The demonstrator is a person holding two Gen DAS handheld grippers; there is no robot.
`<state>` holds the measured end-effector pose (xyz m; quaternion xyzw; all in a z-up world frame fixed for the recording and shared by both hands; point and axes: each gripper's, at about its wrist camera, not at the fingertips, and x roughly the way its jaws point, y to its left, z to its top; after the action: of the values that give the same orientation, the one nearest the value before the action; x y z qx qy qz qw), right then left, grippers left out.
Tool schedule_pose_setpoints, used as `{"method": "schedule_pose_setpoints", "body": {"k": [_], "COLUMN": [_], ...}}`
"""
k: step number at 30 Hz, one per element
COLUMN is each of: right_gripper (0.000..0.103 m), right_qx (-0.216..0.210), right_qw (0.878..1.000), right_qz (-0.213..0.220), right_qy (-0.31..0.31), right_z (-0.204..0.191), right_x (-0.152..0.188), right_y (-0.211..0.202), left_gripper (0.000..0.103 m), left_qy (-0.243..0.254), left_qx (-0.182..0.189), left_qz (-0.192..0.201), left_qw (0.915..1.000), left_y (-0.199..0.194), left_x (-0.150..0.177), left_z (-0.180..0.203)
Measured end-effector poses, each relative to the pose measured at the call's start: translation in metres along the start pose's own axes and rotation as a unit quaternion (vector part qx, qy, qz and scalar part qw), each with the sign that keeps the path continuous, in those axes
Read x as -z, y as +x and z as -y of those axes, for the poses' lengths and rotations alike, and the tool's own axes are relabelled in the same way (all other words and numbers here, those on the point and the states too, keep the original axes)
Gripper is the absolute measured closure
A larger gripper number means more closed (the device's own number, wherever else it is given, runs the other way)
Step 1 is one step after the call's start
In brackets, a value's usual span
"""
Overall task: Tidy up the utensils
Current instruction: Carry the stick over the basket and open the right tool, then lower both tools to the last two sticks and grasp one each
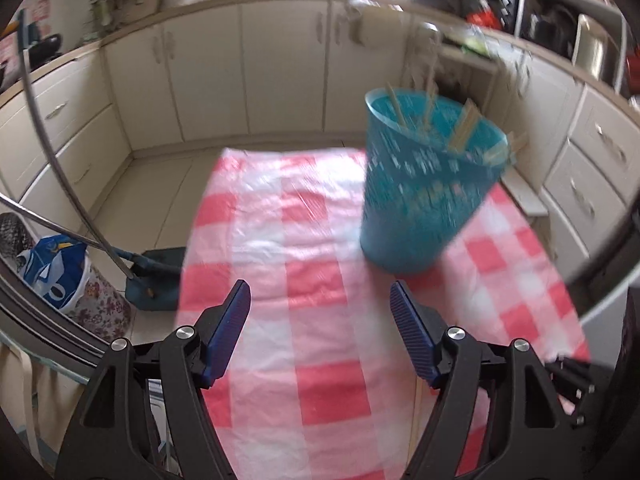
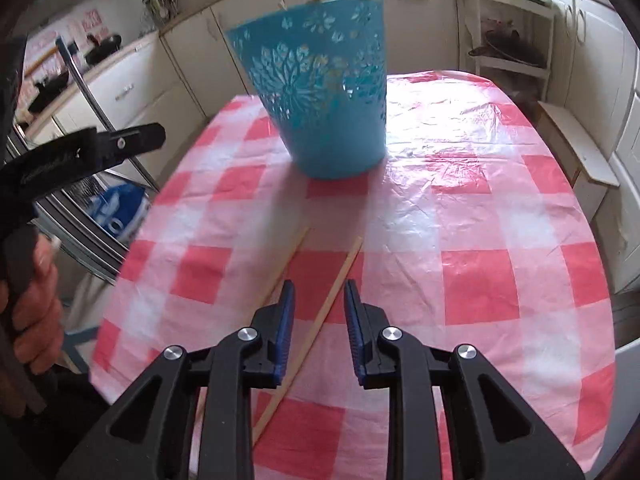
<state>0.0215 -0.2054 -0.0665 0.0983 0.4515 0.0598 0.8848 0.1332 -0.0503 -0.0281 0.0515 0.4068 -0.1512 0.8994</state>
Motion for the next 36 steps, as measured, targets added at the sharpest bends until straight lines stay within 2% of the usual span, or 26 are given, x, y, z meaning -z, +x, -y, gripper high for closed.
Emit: {"method": "schedule_pose_setpoints", "body": {"k": [4, 7, 8, 10, 16, 26, 36], "right_gripper": [0.074, 0.075, 0.077, 0.09, 0.097, 0.097, 0.096], "right_qx": [0.02, 0.038, 0.045, 0.052, 0.041, 0.047, 0.046], "right_qw": [0.999, 0.998, 0.997, 0.996, 0.998, 0.998, 0.997], "right_qz": [-0.037, -0.035, -0.034, -0.035, -0.034, -0.03, -0.045], "right_qy": [-0.008, -0.04, -0.052, -0.061, -0.042, -0.032, -0.037], "right_z": [-0.002, -0.008, -0.011, -0.01, 0.006, 0.02, 0.024], "right_x": [0.002, 0.007, 0.007, 0.01, 0.008, 0.002, 0.005], "right_y": [0.023, 0.027, 0.028, 0.027, 0.022, 0.02, 0.022], "left_gripper": [0.034, 0.034, 0.034, 0.034, 0.034, 0.034, 0.033], "left_qy": [0.027, 0.044, 0.049, 0.058, 0.08, 0.12, 0.131], "left_qx": [0.012, 0.016, 0.017, 0.017, 0.017, 0.016, 0.011], "left_qz": [-0.046, -0.057, -0.058, -0.061, -0.078, -0.102, -0.117], "left_qw": [0.9985, 0.9973, 0.997, 0.9963, 0.9935, 0.9874, 0.9844], "left_y": [0.019, 0.023, 0.024, 0.026, 0.035, 0.052, 0.064], "left_x": [0.017, 0.023, 0.024, 0.027, 0.037, 0.051, 0.061], "left_z": [0.013, 0.023, 0.025, 0.032, 0.045, 0.072, 0.08]}}
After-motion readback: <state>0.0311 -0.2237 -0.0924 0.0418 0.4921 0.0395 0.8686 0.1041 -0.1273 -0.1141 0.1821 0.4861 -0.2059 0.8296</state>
